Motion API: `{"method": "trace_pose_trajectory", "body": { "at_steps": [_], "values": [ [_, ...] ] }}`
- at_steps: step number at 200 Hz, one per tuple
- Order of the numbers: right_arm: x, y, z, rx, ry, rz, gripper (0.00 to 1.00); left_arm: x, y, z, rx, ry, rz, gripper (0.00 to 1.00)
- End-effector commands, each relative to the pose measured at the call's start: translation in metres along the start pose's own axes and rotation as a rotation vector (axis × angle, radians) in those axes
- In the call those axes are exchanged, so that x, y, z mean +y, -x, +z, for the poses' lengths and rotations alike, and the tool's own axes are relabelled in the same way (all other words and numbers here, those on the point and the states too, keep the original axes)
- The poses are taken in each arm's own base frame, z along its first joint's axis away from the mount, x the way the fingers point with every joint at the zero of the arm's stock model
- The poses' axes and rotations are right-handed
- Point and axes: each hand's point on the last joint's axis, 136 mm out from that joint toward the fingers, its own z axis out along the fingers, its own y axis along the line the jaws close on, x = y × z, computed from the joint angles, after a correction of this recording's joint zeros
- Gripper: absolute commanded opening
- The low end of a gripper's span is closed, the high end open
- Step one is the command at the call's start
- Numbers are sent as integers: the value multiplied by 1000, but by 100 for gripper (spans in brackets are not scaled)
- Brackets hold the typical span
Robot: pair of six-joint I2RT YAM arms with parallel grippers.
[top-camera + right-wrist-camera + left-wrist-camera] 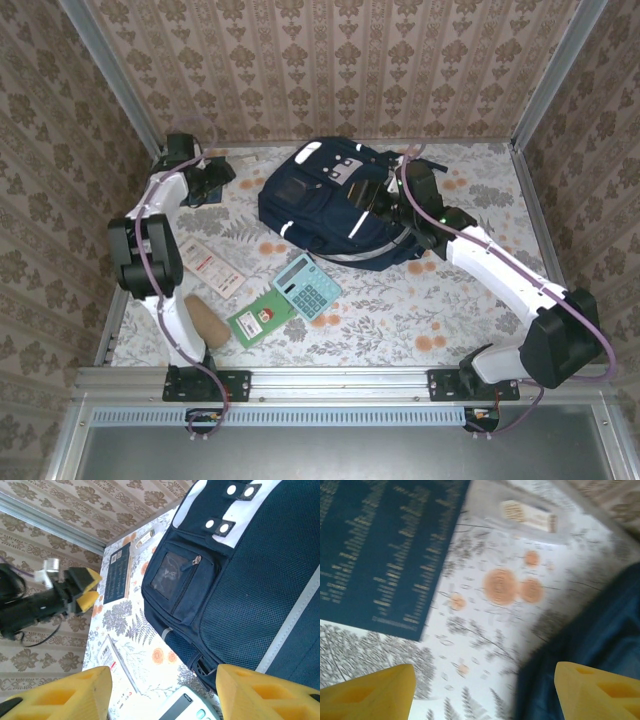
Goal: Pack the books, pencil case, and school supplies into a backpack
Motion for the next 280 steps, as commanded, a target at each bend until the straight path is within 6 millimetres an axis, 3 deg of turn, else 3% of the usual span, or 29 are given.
{"method": "trace_pose_trajectory", "body": {
  "at_steps": [1,46,82,116,154,192,226,232,247,280],
  "values": [
    [7,6,-3,-8,-11,-45,59,7,15,11,1,-10,-27,74],
    [9,10,-10,-8,-28,-90,63,31,26,49,45,9,-89,74],
    [11,11,-18,-12,-32,-101,68,34,44,59,29,8,-91,74],
    [9,9,-19,-1,-40,-98,73,43,37,75,72,6,-145,73],
    [10,7,-17,6,-30,-97,77,50,8,80,143,7,-196,72],
    [16,3,-8,26,3,-90,81,48,-24,63,175,5,-260,71],
    [23,-8,16,75,23,-100,83,38,-64,43,180,-13,-316,71],
    [26,-10,19,82,29,-104,91,37,-74,41,186,-15,-326,71],
    [34,-15,28,101,46,-116,99,29,-97,38,215,-27,-341,71],
    [50,-28,45,141,72,-146,99,21,-141,24,235,-1,-347,71]
  ]
}}
